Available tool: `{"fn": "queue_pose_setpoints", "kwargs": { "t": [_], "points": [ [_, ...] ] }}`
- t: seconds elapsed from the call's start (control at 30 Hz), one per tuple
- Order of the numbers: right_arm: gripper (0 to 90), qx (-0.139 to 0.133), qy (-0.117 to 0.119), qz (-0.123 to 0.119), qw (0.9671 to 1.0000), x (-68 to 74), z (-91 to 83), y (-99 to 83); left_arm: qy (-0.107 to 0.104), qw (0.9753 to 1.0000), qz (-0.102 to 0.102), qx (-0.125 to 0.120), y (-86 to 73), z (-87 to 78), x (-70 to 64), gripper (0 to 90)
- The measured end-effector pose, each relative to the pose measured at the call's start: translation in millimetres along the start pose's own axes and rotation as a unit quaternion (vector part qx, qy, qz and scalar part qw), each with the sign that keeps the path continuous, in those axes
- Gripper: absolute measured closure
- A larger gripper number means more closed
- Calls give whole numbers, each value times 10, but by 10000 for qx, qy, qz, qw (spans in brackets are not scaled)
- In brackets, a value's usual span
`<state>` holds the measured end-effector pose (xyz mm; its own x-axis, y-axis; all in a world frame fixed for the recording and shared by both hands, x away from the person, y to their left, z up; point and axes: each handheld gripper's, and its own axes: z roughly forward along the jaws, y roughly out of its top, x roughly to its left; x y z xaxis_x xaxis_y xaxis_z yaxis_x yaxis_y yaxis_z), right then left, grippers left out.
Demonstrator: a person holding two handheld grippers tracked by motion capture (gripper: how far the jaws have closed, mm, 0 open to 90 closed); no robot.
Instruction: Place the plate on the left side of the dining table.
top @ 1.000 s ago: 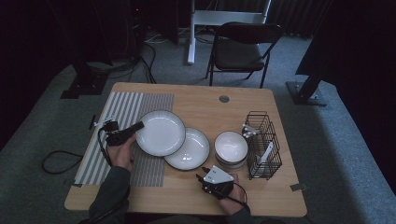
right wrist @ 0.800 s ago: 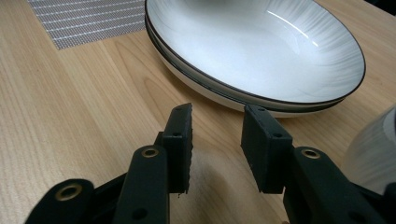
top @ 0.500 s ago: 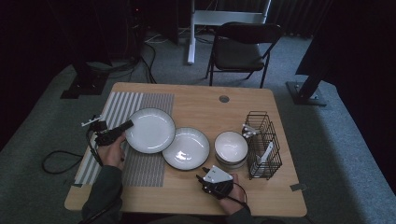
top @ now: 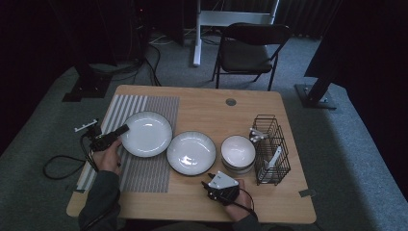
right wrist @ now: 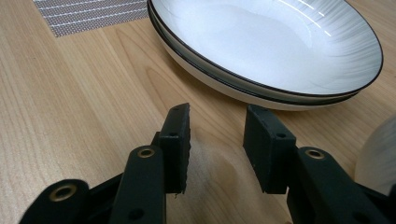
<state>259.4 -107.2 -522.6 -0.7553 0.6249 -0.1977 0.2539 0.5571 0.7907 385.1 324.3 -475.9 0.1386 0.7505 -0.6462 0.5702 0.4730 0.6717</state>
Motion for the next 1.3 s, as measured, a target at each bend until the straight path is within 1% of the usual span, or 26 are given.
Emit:
{"fn": "queue_pose_setpoints", "kwargs": {
  "t": [0.17, 0.4, 0.63, 0.83, 0.9, 1.3],
  "points": [
    [607, 26, 17, -16, 10000, 12, 10, -1, 47, 10000, -64, -20, 11, -12, 68, 828],
    [607, 39, 27, -32, 10000, 19, 18, -1, 181, 9998, -52, -36, 21, -22, 148, 827],
    [606, 24, 50, -21, 10000, 21, 20, -3, 331, 9993, -132, -98, 45, -46, 249, 827],
    [605, 27, 55, -35, 10000, 23, 23, -2, 443, 9988, -208, -91, 22, -46, 336, 827],
    [605, 30, 57, -56, 10000, 23, 26, -1, 467, 9987, -197, -79, 17, -36, 356, 827],
    [604, 15, 63, -75, 10000, 21, 29, 2, 581, 9978, -314, -58, 21, 3, 443, 826]
  ]
}}
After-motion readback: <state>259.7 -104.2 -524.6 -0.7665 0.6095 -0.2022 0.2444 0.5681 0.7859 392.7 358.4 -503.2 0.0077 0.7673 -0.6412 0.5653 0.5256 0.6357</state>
